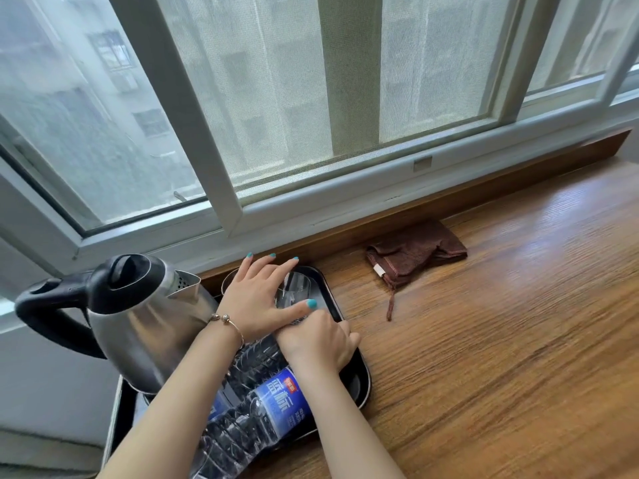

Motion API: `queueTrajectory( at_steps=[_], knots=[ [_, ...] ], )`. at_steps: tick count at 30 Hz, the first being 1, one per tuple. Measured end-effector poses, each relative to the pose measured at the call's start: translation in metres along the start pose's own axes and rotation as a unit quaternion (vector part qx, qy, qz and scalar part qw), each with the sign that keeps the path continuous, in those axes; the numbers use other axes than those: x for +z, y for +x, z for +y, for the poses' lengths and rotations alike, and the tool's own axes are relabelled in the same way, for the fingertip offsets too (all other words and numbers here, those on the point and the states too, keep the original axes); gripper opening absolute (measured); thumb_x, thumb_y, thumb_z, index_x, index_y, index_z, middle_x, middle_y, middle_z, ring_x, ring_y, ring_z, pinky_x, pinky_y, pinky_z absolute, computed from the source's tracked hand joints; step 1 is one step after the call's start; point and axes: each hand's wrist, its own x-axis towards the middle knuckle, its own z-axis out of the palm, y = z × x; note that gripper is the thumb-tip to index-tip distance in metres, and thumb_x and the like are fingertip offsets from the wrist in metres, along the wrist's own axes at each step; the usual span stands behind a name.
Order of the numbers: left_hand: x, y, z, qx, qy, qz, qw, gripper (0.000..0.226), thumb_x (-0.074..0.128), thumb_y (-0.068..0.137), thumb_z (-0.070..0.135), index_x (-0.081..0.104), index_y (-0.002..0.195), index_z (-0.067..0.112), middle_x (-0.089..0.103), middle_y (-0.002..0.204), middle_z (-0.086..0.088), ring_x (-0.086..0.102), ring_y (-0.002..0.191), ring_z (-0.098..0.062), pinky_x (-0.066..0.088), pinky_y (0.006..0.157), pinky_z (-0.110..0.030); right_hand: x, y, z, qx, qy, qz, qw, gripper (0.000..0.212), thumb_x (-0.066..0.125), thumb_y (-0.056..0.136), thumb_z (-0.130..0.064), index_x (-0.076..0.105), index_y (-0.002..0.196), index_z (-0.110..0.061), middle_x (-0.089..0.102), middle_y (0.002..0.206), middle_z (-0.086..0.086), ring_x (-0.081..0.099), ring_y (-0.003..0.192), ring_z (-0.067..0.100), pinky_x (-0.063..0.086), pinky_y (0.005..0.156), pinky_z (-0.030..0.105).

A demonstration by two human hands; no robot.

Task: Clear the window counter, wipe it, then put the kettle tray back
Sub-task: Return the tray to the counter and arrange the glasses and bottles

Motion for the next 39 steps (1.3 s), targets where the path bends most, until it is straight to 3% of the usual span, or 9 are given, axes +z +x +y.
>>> queueTrajectory(
  at_steps=[8,11,14,17,21,25,28,32,39],
  knots=[
    [-0.009,-0.01,0.003,0.005,-0.01,0.041,0.999,0.103,0.006,0.065,0.094,0.02,0.15,0.038,0.043,0.141,0.01,0.012,0.145,-0.012,-0.006,0.119,-0.031,-0.005,0.0,0.003,-0.027,0.05,0.028,0.998,0.035,0.05,0.081,-0.052,0.067,0.095,-0.025,0.07,0.1,-0.006,0.051,0.113,0.02,0.03,0.094,0.035],
    [-0.018,-0.016,0.003,0.013,-0.045,0.049,0.998,0.095,0.001,0.071,0.089,0.02,0.149,0.039,0.042,0.142,0.009,0.012,0.145,-0.013,-0.003,0.12,-0.034,-0.012,0.001,0.004,-0.05,0.089,0.032,0.994,0.056,0.058,0.069,-0.066,0.067,0.109,-0.028,0.07,0.105,-0.007,0.049,0.115,0.017,0.032,0.098,0.033],
    [-0.029,-0.023,0.004,0.019,-0.085,0.05,0.995,0.079,0.021,0.074,0.068,0.017,0.148,0.042,0.037,0.145,0.007,0.008,0.144,-0.013,0.0,0.12,-0.035,-0.029,0.005,0.008,-0.094,0.116,0.038,0.988,0.089,0.052,0.047,-0.085,0.066,0.117,-0.031,0.069,0.105,-0.006,0.05,0.114,0.017,0.039,0.098,0.033],
    [-0.036,-0.032,0.004,0.04,-0.088,0.067,0.993,0.086,0.034,0.064,0.057,0.02,0.148,0.042,0.036,0.146,0.005,0.007,0.145,-0.015,0.006,0.121,-0.04,-0.054,0.013,0.016,-0.145,0.128,0.057,0.98,0.074,0.072,0.054,-0.07,0.065,0.119,-0.035,0.065,0.105,-0.004,0.051,0.112,0.015,0.039,0.091,0.025],
    [-0.029,-0.038,0.008,0.065,-0.062,0.151,0.984,0.085,0.053,0.068,0.054,0.028,0.148,0.039,0.037,0.147,0.002,0.012,0.146,-0.023,0.017,0.119,-0.047,-0.075,0.026,0.022,-0.193,0.137,0.077,0.968,0.07,0.07,0.046,-0.065,0.067,0.112,-0.04,0.063,0.101,-0.008,0.054,0.109,0.009,0.043,0.09,0.022],
    [-0.018,-0.034,0.019,0.041,-0.035,0.274,0.96,0.081,0.07,0.064,0.061,0.043,0.134,0.033,0.039,0.148,-0.007,0.021,0.144,-0.029,0.025,0.115,-0.05,-0.091,0.032,0.02,-0.212,0.149,0.068,0.963,0.076,0.065,0.039,-0.068,0.064,0.11,-0.041,0.062,0.102,-0.017,0.057,0.106,0.005,0.049,0.095,0.03],
    [-0.017,-0.032,0.024,0.028,-0.021,0.349,0.937,0.07,0.076,0.062,0.058,0.051,0.12,0.027,0.051,0.135,-0.003,0.033,0.137,-0.028,0.025,0.114,-0.048,-0.1,0.03,0.019,-0.249,0.139,0.062,0.956,0.078,0.064,0.039,-0.068,0.061,0.112,-0.04,0.061,0.101,-0.02,0.053,0.108,0.002,0.046,0.098,0.031],
    [-0.016,-0.032,0.033,0.015,-0.005,0.388,0.921,0.065,0.076,0.062,0.056,0.057,0.115,0.025,0.064,0.11,0.003,0.048,0.122,-0.026,0.028,0.111,-0.049,-0.104,0.031,0.017,-0.262,0.157,0.057,0.951,0.074,0.065,0.039,-0.065,0.057,0.109,-0.043,0.062,0.101,-0.021,0.052,0.109,0.003,0.046,0.098,0.036],
    [-0.023,-0.032,0.05,-0.044,-0.026,0.418,0.907,0.06,0.072,0.058,0.059,0.07,0.109,0.027,0.062,0.081,0.005,0.059,0.102,-0.024,0.032,0.11,-0.05,-0.106,0.033,0.008,-0.282,0.216,0.049,0.933,0.074,0.068,0.039,-0.058,0.054,0.109,-0.04,0.059,0.104,-0.017,0.051,0.11,0.005,0.047,0.097,0.036]
  ],
)
